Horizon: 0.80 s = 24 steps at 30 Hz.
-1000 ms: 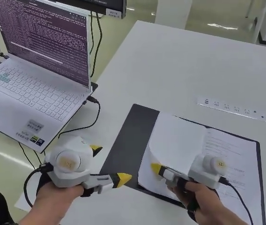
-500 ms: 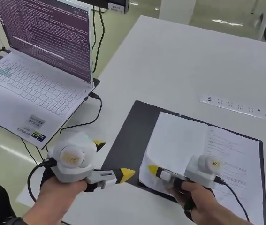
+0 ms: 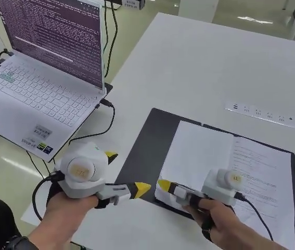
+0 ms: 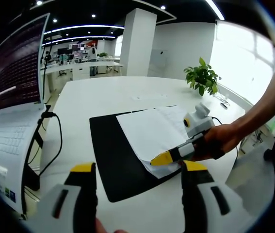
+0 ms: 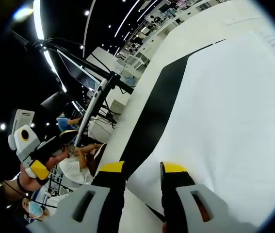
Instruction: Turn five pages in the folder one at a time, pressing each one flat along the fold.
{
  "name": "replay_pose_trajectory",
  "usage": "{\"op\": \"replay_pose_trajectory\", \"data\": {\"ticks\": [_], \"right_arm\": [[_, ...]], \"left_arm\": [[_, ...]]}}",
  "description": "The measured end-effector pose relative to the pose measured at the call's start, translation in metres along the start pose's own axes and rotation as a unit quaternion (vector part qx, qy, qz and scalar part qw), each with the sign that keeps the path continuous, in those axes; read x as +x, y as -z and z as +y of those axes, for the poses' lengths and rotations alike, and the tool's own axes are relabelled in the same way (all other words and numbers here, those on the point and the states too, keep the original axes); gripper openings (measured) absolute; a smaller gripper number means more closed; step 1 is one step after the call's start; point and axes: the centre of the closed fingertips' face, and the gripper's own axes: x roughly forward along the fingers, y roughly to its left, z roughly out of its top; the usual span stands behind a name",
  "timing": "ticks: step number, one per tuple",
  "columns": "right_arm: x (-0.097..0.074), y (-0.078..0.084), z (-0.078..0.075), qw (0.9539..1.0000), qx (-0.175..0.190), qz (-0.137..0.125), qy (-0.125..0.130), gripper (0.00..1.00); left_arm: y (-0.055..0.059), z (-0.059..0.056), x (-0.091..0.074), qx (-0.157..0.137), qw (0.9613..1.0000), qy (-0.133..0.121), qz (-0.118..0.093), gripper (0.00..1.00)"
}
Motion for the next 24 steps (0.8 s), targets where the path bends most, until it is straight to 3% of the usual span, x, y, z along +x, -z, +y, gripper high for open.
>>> {"op": "replay_pose_trajectory", "data": {"ticks": [6, 12, 24], "right_arm": [[-0.002, 0.0, 0.005, 1.0, -0.006, 0.0, -0.006, 0.34], [-0.016, -0.007, 0.01, 0.9995, -0.028, 0.001, -0.013, 0.43], [-0.074, -0.059, -0.01, 0.997, -0.043, -0.064, 0.007, 0.34]], "left_arm": [[0.003, -0.002, 0.003, 0.002, 1.0, 0.003, 0.005, 0.7], [0.014, -0.005, 0.015, 0.0, 0.9997, 0.008, 0.023, 0.66], [0.004, -0.027, 0.049, 0.009, 0.9991, 0.035, 0.021, 0.44]]}}
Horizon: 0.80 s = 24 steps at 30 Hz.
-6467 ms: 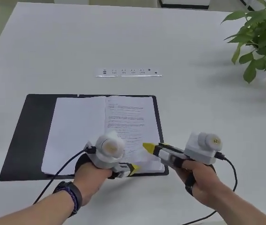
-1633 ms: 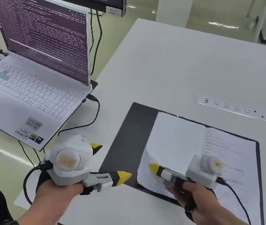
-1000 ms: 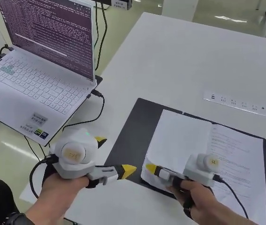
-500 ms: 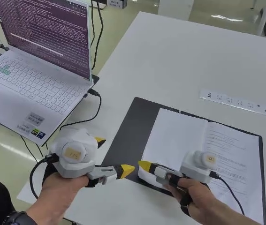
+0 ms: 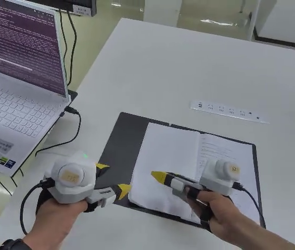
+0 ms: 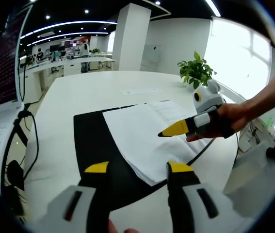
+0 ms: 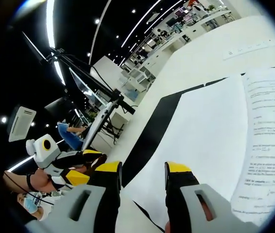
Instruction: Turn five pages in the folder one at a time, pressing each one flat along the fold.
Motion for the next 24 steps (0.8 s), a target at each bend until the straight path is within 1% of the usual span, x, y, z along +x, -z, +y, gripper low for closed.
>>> {"op": "replay_pose_trajectory", "data": {"ticks": [3, 4, 6, 9, 10, 11, 12, 13, 14, 15, 17, 18, 20, 21, 23, 24], "right_arm": [[-0.007, -0.006, -0.01, 0.9999, -0.002, -0.005, 0.009, 0.32], [-0.009, -0.008, -0.012, 0.9999, -0.002, -0.007, 0.011, 0.32], [-0.013, -0.011, -0.013, 0.9998, -0.004, -0.01, 0.015, 0.31], [-0.014, -0.013, -0.018, 0.9998, -0.005, -0.012, 0.018, 0.3], [-0.014, -0.013, -0.019, 0.9998, -0.005, -0.012, 0.018, 0.3], [-0.014, -0.013, -0.019, 0.9998, -0.005, -0.012, 0.018, 0.3], [-0.014, -0.013, -0.019, 0.9997, -0.005, -0.012, 0.018, 0.3], [-0.014, -0.013, -0.019, 0.9998, -0.005, -0.011, 0.018, 0.29], [-0.014, -0.013, -0.019, 0.9998, -0.005, -0.011, 0.018, 0.29], [-0.014, -0.013, -0.018, 0.9998, -0.006, -0.011, 0.016, 0.29], [-0.015, -0.014, -0.018, 0.9997, -0.01, -0.013, 0.016, 0.3], [-0.016, -0.015, -0.019, 0.9997, -0.01, -0.013, 0.015, 0.29], [-0.019, -0.017, -0.02, 0.9997, -0.01, -0.015, 0.016, 0.29], [-0.02, -0.018, -0.022, 0.9997, -0.011, -0.015, 0.017, 0.29], [-0.022, -0.02, -0.026, 0.9996, -0.011, -0.015, 0.02, 0.28], [-0.024, -0.021, -0.028, 0.9996, -0.012, -0.016, 0.022, 0.27]], "left_arm": [[-0.003, -0.003, 0.009, 0.001, 1.0, 0.003, 0.0, 0.39], [-0.004, -0.005, 0.013, -0.001, 1.0, 0.008, -0.001, 0.37], [-0.005, -0.008, 0.017, 0.001, 1.0, 0.009, -0.002, 0.32], [-0.003, -0.01, 0.029, -0.002, 0.9999, 0.015, 0.001, 0.21], [-0.002, -0.011, 0.032, -0.002, 0.9999, 0.016, 0.002, 0.14], [0.001, -0.011, 0.037, 0.009, 0.9998, 0.018, 0.002, 0.1], [0.004, -0.011, 0.04, 0.006, 0.9998, 0.018, 0.003, 0.07], [0.01, -0.013, 0.045, -0.001, 0.9997, 0.021, 0.011, 0.05], [0.013, -0.013, 0.047, -0.001, 0.9997, 0.02, 0.015, 0.04], [0.019, -0.012, 0.051, 0.001, 0.9995, 0.018, 0.025, 0.03], [0.027, -0.013, 0.056, 0.001, 0.9993, 0.018, 0.032, 0.0], [0.032, -0.014, 0.058, 0.006, 0.9991, 0.019, 0.039, 0.0], [0.041, -0.015, 0.061, 0.007, 0.9985, 0.018, 0.052, 0.0], [0.047, -0.014, 0.063, 0.004, 0.9981, 0.019, 0.059, 0.0], [0.053, -0.015, 0.064, -0.003, 0.9976, 0.02, 0.066, 0.0], [0.059, -0.016, 0.064, -0.012, 0.9968, 0.02, 0.076, 0.0]]}}
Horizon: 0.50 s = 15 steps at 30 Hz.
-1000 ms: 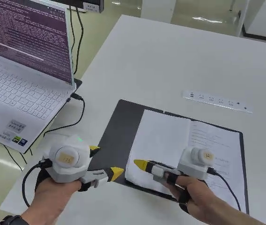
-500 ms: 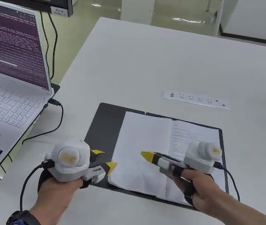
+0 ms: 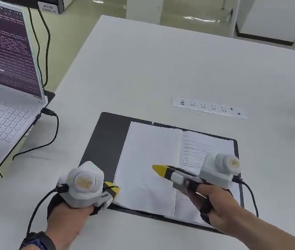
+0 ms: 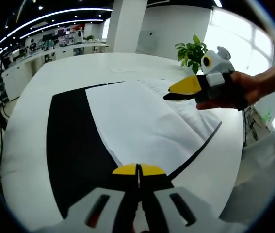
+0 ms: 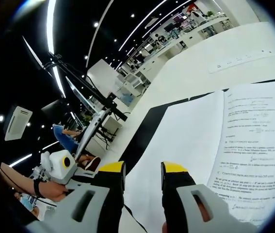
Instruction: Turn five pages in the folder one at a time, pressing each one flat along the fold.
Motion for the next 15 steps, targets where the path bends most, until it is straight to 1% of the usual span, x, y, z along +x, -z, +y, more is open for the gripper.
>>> {"op": "replay_pose_trajectory", "data": {"ticks": [1, 2, 4, 5, 6, 7, 9, 13, 15], "right_arm": [[-0.001, -0.001, -0.001, 1.0, -0.004, -0.002, 0.001, 0.25], [-0.002, -0.002, -0.004, 1.0, -0.007, -0.005, 0.003, 0.24], [-0.003, -0.003, -0.007, 1.0, -0.005, -0.007, 0.005, 0.21], [-0.003, -0.003, -0.009, 0.9999, -0.006, -0.005, 0.007, 0.2], [-0.002, -0.002, -0.012, 0.9999, -0.007, -0.003, 0.011, 0.2], [-0.002, -0.001, -0.014, 0.9999, -0.006, -0.001, 0.013, 0.19], [-0.002, 0.002, -0.018, 0.9998, -0.007, 0.004, 0.017, 0.17], [0.0, 0.004, -0.029, 0.9994, -0.007, 0.012, 0.031, 0.12], [0.0, 0.003, -0.034, 0.9993, -0.005, 0.011, 0.036, 0.1]], "left_arm": [[0.005, 0.0, 0.001, 0.001, 1.0, 0.001, 0.009, 0.0], [0.012, 0.001, 0.002, 0.009, 0.9997, -0.004, 0.021, 0.0], [0.019, -0.001, 0.002, 0.014, 0.9995, -0.001, 0.028, 0.0], [0.021, -0.001, 0.002, 0.015, 0.9994, -0.002, 0.031, 0.0], [0.022, -0.001, 0.001, 0.017, 0.9994, -0.004, 0.03, 0.0], [0.02, -0.001, 0.0, 0.013, 0.9995, -0.004, 0.027, 0.0], [0.02, 0.001, 0.0, 0.009, 0.9995, -0.005, 0.028, 0.0], [0.02, 0.001, 0.0, 0.011, 0.9994, -0.007, 0.032, 0.0], [0.02, 0.0, 0.0, 0.016, 0.9993, -0.007, 0.034, 0.0]]}}
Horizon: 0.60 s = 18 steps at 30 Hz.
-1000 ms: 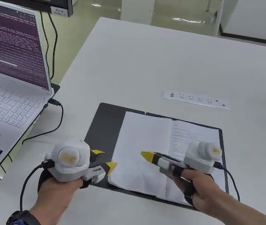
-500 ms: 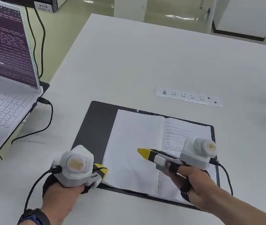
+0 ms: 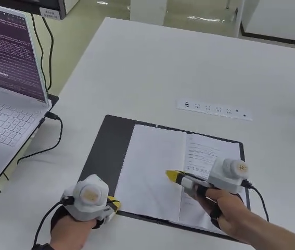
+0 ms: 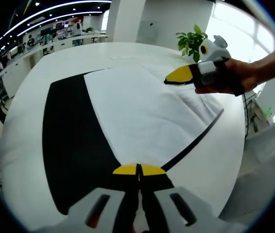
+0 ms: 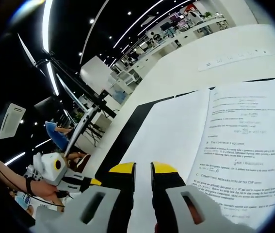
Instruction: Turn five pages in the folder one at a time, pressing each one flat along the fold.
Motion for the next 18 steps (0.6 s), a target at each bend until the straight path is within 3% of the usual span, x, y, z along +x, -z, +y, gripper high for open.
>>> {"op": "replay_pose_trajectory", "data": {"ticks": [7, 18], "right_arm": [[0.005, -0.009, -0.014, 0.9998, 0.008, -0.016, 0.01, 0.05], [0.007, -0.026, -0.047, 0.9978, 0.014, -0.045, 0.045, 0.0]], "left_arm": [[0.0, 0.001, 0.0, -0.006, 0.9999, -0.006, 0.009, 0.0], [0.0, 0.002, 0.001, -0.015, 0.9999, -0.006, 0.004, 0.0]]}}
